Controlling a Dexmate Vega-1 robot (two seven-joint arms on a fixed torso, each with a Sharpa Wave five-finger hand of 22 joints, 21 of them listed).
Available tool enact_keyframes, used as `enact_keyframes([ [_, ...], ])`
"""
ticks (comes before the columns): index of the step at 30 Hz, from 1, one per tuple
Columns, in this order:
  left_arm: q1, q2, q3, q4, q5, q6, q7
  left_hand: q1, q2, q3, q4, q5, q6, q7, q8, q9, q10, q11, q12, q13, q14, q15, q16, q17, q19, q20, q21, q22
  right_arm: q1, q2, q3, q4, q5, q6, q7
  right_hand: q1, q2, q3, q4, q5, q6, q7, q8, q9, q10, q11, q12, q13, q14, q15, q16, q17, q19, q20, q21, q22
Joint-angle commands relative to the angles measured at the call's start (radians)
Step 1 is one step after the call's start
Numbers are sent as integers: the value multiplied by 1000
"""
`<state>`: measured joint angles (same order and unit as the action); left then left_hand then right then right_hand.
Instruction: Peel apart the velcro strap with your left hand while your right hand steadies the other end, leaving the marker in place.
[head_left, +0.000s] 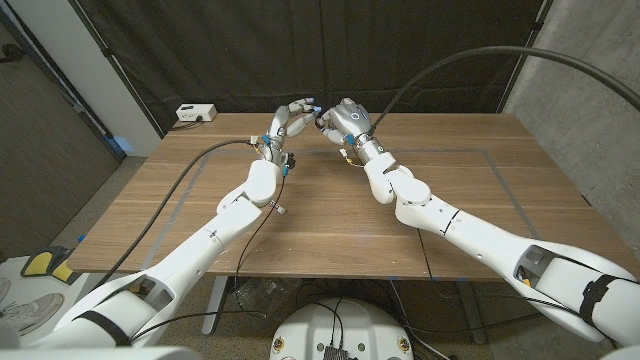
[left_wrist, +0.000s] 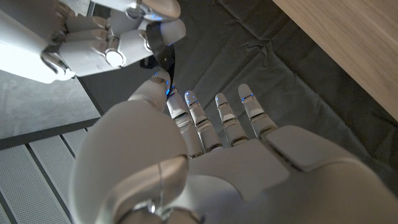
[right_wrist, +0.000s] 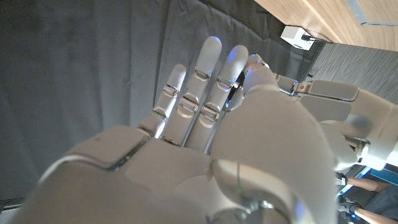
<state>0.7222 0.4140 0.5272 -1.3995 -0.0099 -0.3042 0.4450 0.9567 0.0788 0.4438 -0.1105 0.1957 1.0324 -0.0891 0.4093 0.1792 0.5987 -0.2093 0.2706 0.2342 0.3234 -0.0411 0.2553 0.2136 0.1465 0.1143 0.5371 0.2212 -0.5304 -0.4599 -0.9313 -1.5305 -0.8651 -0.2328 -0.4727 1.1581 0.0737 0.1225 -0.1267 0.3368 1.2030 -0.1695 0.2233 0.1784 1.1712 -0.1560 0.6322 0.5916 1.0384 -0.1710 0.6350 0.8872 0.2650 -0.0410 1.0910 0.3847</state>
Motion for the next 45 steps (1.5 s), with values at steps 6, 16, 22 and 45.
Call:
enact_keyframes([
  [6,15,-37,3,-48,77,139,145,35,21,18,-19,23,115,167,-7,15,74,-4,9,16,29,-147,-3,-1,69,-46,55,5,-11,86,49,163,142,140,-272,23,13,-6,-7,15,56,90,-14,7,-7,15,-21,-7,7,-63,-21,-4,-11,-77,24,-8],
  [16,6,-49,20,-50,66,159,147,50,42,29,-18,19,128,199,28,58,86,-4,15,35,41,-146,-9,11,95,-69,102,26,13,210,60,382,241,304,-571,52,27,-10,-13,6,13,103,-30,17,-23,45,-40,-16,12,-64,-28,-20,-24,-82,50,-13],
  [22,10,-51,27,-62,72,164,157,56,43,33,-20,14,132,212,53,81,88,-4,20,46,37,-147,-20,18,90,-78,127,39,-33,329,211,483,103,367,-644,57,37,-15,-10,-6,-8,97,-33,23,-25,47,-50,-25,14,-63,-27,-30,-27,-79,67,-13],
  [45,33,-36,40,-126,92,187,158,80,39,45,-34,7,152,222,102,121,80,-7,23,64,8,-138,-40,29,69,-88,162,45,-155,770,942,555,-505,577,-644,43,77,-31,11,-70,-61,81,-23,57,-14,42,-50,-15,13,-55,6,-35,-71,-44,133,-5],
])
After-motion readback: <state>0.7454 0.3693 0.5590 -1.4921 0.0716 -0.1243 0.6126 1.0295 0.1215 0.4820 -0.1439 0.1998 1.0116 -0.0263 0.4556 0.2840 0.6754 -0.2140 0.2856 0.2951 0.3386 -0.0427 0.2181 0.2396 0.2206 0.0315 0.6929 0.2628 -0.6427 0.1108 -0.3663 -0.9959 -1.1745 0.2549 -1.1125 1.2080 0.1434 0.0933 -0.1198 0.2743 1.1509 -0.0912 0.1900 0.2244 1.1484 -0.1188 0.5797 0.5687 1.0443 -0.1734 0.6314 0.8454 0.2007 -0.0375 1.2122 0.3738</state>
